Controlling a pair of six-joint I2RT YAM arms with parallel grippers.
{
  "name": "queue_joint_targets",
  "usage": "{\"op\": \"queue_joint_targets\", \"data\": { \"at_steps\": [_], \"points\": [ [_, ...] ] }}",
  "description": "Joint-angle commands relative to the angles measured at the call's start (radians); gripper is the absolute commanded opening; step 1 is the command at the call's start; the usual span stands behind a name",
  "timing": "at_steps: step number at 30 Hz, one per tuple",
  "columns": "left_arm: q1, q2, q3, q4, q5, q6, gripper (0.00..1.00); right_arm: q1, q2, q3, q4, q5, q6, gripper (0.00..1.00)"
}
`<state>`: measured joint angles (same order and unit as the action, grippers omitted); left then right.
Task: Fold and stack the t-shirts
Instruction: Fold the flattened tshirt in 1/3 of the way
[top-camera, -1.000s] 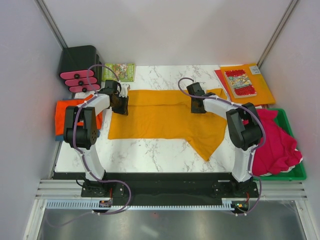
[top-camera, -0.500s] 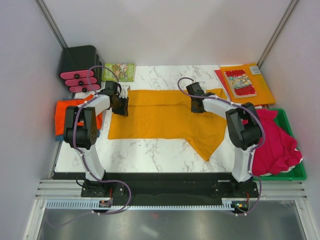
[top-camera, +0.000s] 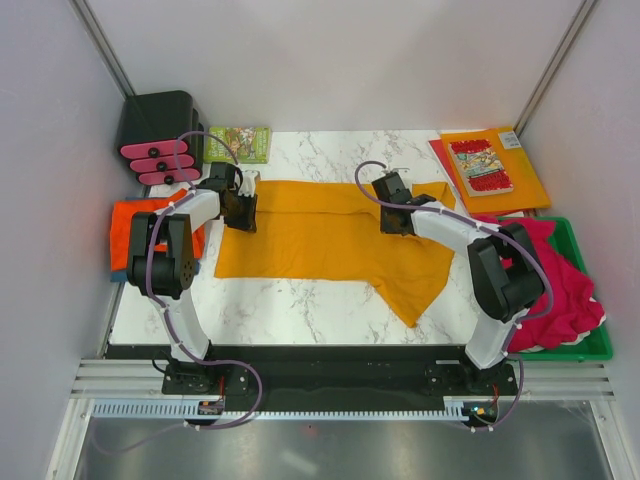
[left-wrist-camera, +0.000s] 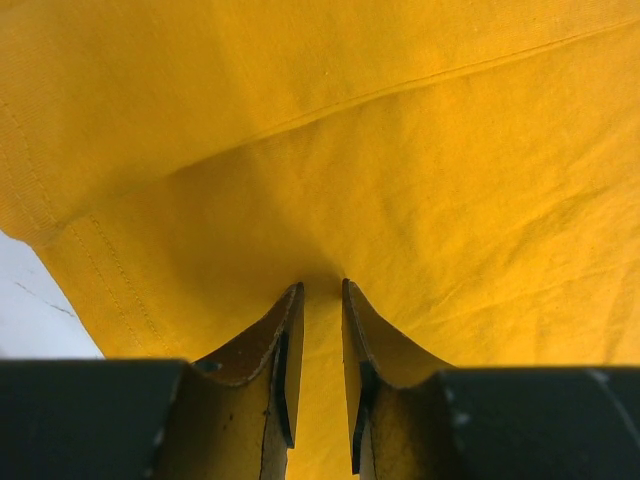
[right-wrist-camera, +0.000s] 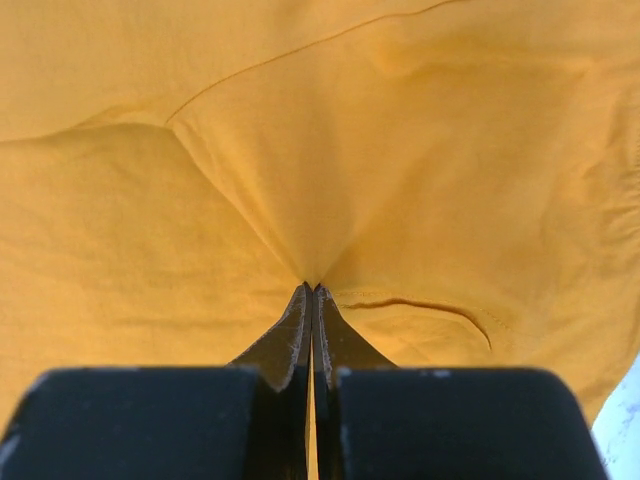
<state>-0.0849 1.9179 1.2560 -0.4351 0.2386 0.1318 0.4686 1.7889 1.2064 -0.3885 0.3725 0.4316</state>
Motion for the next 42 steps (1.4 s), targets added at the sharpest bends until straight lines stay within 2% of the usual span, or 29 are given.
{"op": "queue_joint_targets", "data": {
  "at_steps": [1, 7, 13, 22, 32, 42],
  "points": [
    [0.001, 0.001, -0.010, 0.018, 0.016, 0.017, 0.28, 0.028, -0.014, -0.030, 0.004, -0.033, 0.019, 0.00],
    [0.002, 0.009, -0.010, 0.019, 0.013, 0.019, 0.28, 0.038, 0.001, -0.042, -0.001, -0.067, 0.035, 0.00],
    [0.001, 0.013, -0.004, 0.018, 0.015, 0.019, 0.28, 0.036, -0.049, -0.008, 0.003, 0.040, 0.035, 0.00],
    [0.001, 0.010, -0.010, 0.022, 0.008, 0.023, 0.28, 0.027, -0.085, 0.079, -0.012, 0.115, 0.022, 0.00],
    [0.001, 0.026, -0.001, 0.024, 0.010, 0.019, 0.28, 0.012, -0.154, 0.016, 0.019, 0.238, 0.042, 0.00],
    [0.001, 0.036, 0.002, 0.022, 0.005, 0.017, 0.28, -0.044, -0.057, 0.039, -0.035, 0.152, 0.045, 0.00]
  ]
}}
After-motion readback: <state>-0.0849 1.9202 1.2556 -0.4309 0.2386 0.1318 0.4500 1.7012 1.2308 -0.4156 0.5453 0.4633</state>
